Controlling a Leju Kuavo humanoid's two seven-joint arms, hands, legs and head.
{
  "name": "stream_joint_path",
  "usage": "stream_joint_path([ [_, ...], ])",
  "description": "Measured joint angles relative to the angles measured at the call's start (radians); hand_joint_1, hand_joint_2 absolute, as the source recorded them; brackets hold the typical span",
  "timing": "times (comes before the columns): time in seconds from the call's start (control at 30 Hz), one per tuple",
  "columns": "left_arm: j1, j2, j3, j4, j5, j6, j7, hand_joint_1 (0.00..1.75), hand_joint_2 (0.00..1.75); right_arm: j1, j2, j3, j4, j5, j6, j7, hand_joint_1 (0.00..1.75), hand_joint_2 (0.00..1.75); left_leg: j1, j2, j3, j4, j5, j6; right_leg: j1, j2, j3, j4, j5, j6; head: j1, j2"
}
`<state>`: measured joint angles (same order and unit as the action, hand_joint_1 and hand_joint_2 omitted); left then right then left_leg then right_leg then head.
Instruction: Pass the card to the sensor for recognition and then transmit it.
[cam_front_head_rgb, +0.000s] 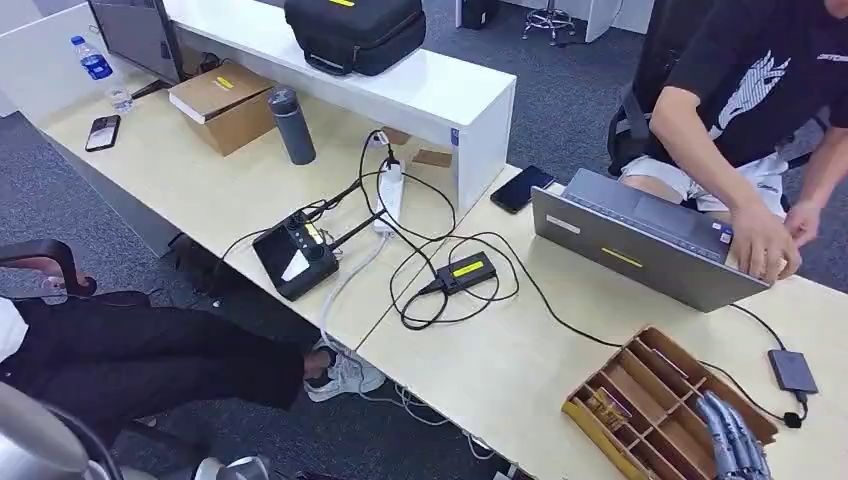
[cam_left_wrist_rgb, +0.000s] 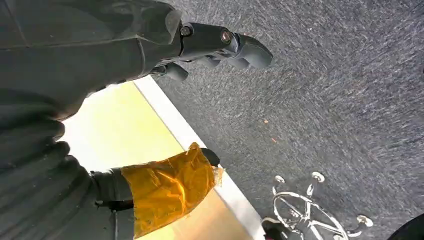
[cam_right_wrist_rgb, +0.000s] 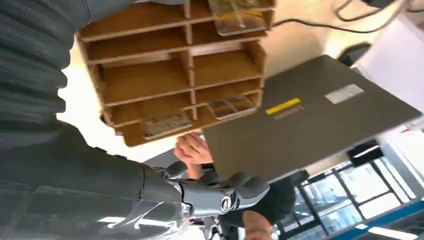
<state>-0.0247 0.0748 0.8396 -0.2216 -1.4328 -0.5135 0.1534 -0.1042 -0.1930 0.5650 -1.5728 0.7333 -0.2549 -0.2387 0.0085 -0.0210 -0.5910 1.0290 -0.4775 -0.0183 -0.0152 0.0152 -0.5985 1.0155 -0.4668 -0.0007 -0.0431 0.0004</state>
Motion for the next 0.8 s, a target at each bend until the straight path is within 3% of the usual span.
stream_joint_path([
  [0.13,0.000,0.000,0.005,0.000,-0.001,0.009,0.002,0.00,1.75,0.016,-0.001,0.002,0.045,0.160,-0.099,0.061,0.00,1.75,0.000,0.000,0.000,0.000,0.000,0.000,0.000,0.000,0.000,0.000,0.000,0.000,0.000,0.000],
  [0.6,0.000,0.000,0.017,0.002,-0.006,0.011,0.002,0.00,1.75,0.018,0.001,0.070,0.222,0.364,-0.204,0.133,0.00,1.75,0.000,0.000,0.000,0.000,0.000,0.000,0.000,0.000,0.000,0.000,0.000,0.000,0.000,0.000],
  [0.77,0.000,0.000,0.018,0.003,-0.003,0.013,0.002,0.00,1.75,0.012,0.006,0.094,0.262,0.499,-0.280,0.198,0.00,1.75,0.000,0.000,0.000,0.000,0.000,0.000,0.000,0.000,0.000,0.000,0.000,0.000,0.000,0.000],
  [0.8,0.000,0.000,0.018,0.003,-0.003,0.013,0.002,0.00,1.75,0.011,0.007,0.096,0.271,0.516,-0.294,0.208,0.14,1.75,0.000,0.000,0.000,0.000,0.000,0.000,0.000,0.000,0.000,0.000,0.000,0.000,0.000,0.000],
])
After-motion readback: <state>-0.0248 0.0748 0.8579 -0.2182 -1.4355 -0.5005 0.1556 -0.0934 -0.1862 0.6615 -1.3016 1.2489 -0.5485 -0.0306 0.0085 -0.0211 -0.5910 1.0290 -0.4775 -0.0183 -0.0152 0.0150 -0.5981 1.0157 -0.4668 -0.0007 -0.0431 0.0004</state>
